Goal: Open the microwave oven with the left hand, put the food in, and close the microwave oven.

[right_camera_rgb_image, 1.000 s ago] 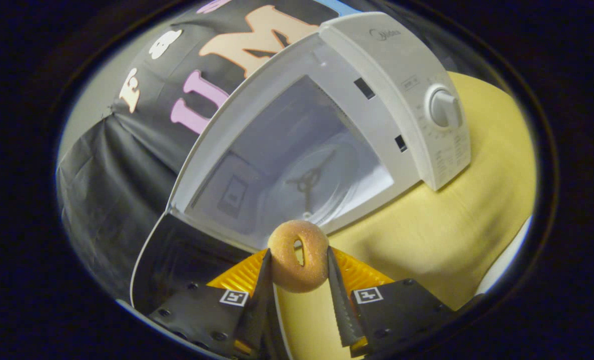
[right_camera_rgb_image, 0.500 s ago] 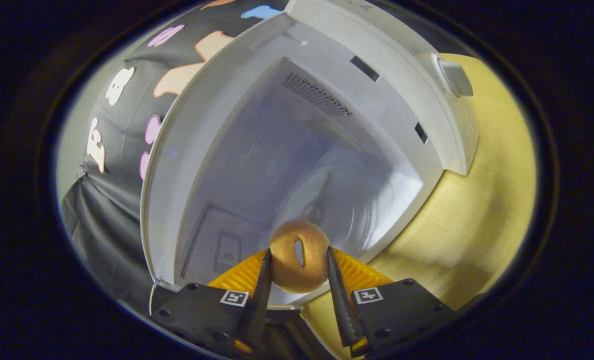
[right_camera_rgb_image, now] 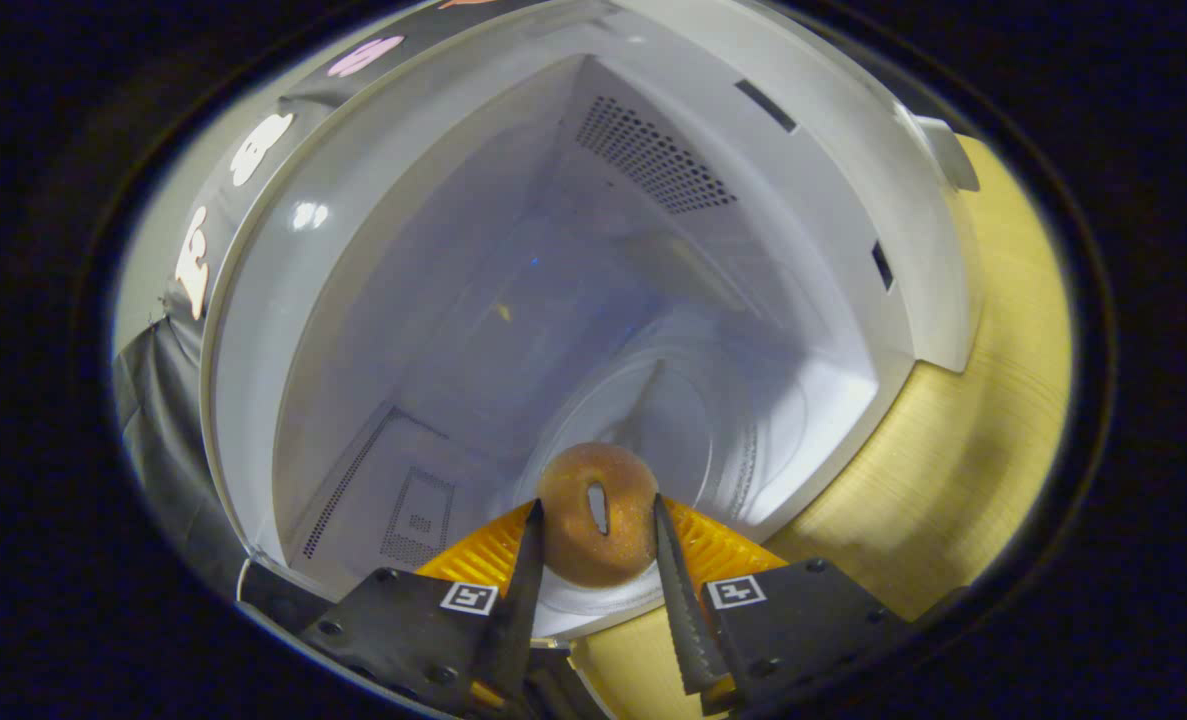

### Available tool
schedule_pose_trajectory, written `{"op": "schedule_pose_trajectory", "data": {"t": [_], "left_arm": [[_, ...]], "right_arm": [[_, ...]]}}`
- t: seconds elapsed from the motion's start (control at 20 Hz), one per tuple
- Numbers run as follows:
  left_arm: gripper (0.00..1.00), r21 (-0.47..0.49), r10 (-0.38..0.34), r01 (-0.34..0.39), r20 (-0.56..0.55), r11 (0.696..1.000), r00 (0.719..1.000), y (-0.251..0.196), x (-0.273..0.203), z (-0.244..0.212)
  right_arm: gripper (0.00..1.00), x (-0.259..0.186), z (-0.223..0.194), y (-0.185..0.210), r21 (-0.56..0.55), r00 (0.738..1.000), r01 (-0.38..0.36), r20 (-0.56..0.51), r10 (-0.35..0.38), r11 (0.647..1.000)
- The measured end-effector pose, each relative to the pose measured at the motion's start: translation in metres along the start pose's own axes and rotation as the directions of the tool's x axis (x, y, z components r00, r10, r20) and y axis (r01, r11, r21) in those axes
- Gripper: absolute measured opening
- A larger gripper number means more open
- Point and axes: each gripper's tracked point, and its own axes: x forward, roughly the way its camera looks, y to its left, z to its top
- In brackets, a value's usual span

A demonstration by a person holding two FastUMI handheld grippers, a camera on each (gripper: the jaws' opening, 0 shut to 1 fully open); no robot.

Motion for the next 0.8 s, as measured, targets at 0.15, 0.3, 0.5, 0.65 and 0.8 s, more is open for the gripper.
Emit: {"op": "schedule_pose_trajectory", "data": {"t": [0.15,0.3,0.5,0.65,0.8], "left_arm": [[0.92,0.013,0.012,-0.013,0.004,1.0,1.0,0.002,0.002,-0.001],[0.96,0.008,0.018,-0.018,-0.004,1.0,1.0,0.002,0.0,-0.002],[0.95,0.038,0.029,-0.028,-0.002,0.999,1.0,0.006,0.0,0.0],[0.92,0.056,0.03,-0.03,-0.002,0.998,1.0,0.005,0.001,0.0],[0.95,0.054,0.021,-0.02,-0.005,0.998,1.0,0.0,-0.001,-0.001]], "right_arm": [[0.6,0.003,0.002,0.0,-0.012,1.0,0.0,0.003,0.0,1.0],[0.65,0.007,0.01,0.002,0.006,1.0,0.007,0.013,-0.007,1.0],[0.78,0.007,0.014,-0.004,0.006,1.0,0.024,0.016,-0.024,1.0],[0.72,0.005,0.02,-0.004,-0.012,0.999,0.033,0.017,-0.033,0.999],[0.79,0.005,0.018,-0.006,-0.045,0.999,0.04,-0.004,-0.04,0.998]]}}
